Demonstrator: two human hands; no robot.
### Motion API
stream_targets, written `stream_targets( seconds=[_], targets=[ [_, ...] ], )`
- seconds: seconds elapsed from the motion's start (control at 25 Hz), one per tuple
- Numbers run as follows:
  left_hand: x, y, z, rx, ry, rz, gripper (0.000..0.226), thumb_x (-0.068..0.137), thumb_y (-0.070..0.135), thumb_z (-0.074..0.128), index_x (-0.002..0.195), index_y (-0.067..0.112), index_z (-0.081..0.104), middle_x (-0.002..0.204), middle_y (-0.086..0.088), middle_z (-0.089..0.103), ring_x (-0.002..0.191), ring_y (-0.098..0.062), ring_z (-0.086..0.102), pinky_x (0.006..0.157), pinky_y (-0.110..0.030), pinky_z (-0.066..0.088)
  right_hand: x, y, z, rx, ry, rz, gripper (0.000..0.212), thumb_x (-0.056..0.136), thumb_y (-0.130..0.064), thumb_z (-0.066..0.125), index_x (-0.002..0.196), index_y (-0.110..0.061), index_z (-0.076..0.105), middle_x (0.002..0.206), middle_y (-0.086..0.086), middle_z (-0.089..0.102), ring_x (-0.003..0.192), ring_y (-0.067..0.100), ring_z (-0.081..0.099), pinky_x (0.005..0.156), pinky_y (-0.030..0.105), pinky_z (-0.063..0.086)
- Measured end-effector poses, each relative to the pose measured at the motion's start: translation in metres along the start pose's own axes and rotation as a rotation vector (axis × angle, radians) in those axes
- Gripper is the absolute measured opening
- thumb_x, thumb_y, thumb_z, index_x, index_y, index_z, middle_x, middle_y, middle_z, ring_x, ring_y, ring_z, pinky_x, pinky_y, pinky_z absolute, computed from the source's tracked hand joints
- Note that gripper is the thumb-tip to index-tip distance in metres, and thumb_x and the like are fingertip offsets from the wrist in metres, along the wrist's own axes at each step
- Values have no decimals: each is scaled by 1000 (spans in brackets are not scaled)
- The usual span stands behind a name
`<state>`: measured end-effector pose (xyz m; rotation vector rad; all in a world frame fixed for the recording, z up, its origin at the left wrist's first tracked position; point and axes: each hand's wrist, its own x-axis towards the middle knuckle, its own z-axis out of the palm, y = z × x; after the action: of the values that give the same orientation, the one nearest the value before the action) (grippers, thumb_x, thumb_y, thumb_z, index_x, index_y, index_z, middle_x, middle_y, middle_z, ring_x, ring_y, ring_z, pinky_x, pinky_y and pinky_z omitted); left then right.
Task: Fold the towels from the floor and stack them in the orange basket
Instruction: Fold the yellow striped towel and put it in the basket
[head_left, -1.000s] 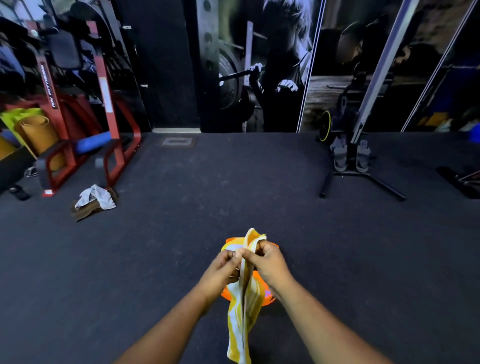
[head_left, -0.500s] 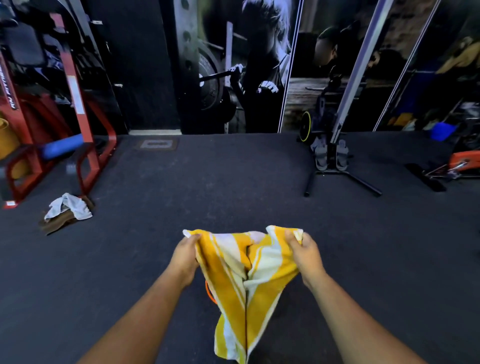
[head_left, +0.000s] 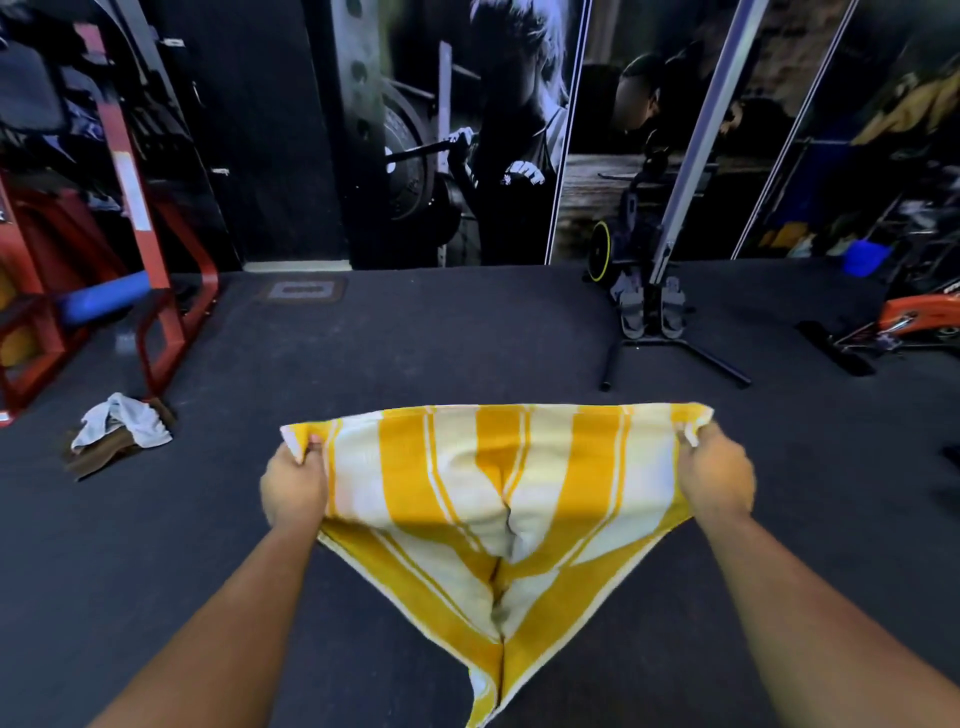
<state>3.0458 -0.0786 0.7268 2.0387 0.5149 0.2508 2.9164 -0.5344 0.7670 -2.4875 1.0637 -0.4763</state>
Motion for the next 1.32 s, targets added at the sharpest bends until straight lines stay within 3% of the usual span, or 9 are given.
stream_targets(
  seconds=[0.2, 0.32, 0.48, 0.6, 0.8, 0.92, 1.04, 1.16, 1.32],
  targets=[
    [-2, 45, 18, -215, -202, 122, 30, 96, 39, 60, 86, 12, 65, 85, -6, 69, 92, -34, 67, 78, -43, 50, 9, -42, -11, 215, -45, -94, 35, 104, -39, 50, 90, -8, 53, 93, 22, 65, 85, 43, 60, 69, 40, 44],
    [-19, 71, 36, -341, -283, 47, 32, 89, 41, 61, 81, 11, 66, 80, -5, 69, 80, -28, 65, 77, -43, 54, -4, -76, 8, 496, -128, -32, 25, 98, -29, 55, 78, -14, 53, 81, 7, 58, 81, 31, 54, 68, 36, 37],
    [-50, 94, 49, -600, -432, -92, 16, 101, 28, 57, 105, 17, 68, 103, -8, 74, 96, -26, 71, 91, -43, 56, -31, -105, 17, 1038, -238, 129, 10, 82, -27, 62, 81, -17, 64, 78, 1, 68, 79, 24, 64, 72, 36, 51],
    [-79, 102, 56, -530, -549, 106, 17, 103, 35, 56, 107, 21, 65, 103, -7, 73, 97, -23, 71, 91, -47, 58, -60, -125, 19, 949, -307, -152, 12, 84, -31, 70, 91, -22, 68, 87, -4, 74, 85, 18, 71, 77, 36, 56],
    [-108, 101, 55, -398, -535, 446, 33, 94, 33, 71, 75, 6, 68, 62, -11, 62, 57, -16, 54, 53, -41, 45, -94, -139, 32, 856, -311, -373, 15, 82, -30, 75, 82, -22, 62, 78, 2, 68, 75, 22, 67, 68, 43, 54],
    [-119, 101, 54, -383, -618, 426, 41, 102, 38, 61, 77, 7, 69, 62, -11, 59, 57, -15, 52, 55, -39, 42, -104, -143, 31, 1043, -454, -296, 9, 89, -17, 77, 96, -18, 72, 89, 7, 74, 81, 17, 70, 69, 37, 57],
    [-121, 96, 52, -371, -620, 416, 26, 104, 30, 60, 89, 16, 76, 76, -6, 75, 68, -16, 69, 65, -42, 56, -106, -139, 29, 1140, -574, -174, 13, 96, -13, 70, 107, -10, 75, 92, 12, 78, 81, 20, 74, 66, 35, 59],
    [-122, 88, 52, -386, -534, 385, 6, 99, 18, 67, 96, 17, 72, 86, -1, 79, 80, -18, 76, 76, -44, 62, -109, -137, 25, 1206, -577, -70, 7, 93, -6, 72, 99, -2, 74, 83, 15, 77, 71, 22, 72, 57, 30, 56],
    [-129, 84, 52, -306, -564, 409, 11, 100, 30, 65, 92, 23, 67, 83, -2, 76, 76, -21, 74, 70, -52, 60, -117, -140, 20, 1259, -598, 39, 11, 89, -4, 76, 95, 4, 71, 88, 22, 77, 75, 27, 74, 64, 37, 62]
  ],
)
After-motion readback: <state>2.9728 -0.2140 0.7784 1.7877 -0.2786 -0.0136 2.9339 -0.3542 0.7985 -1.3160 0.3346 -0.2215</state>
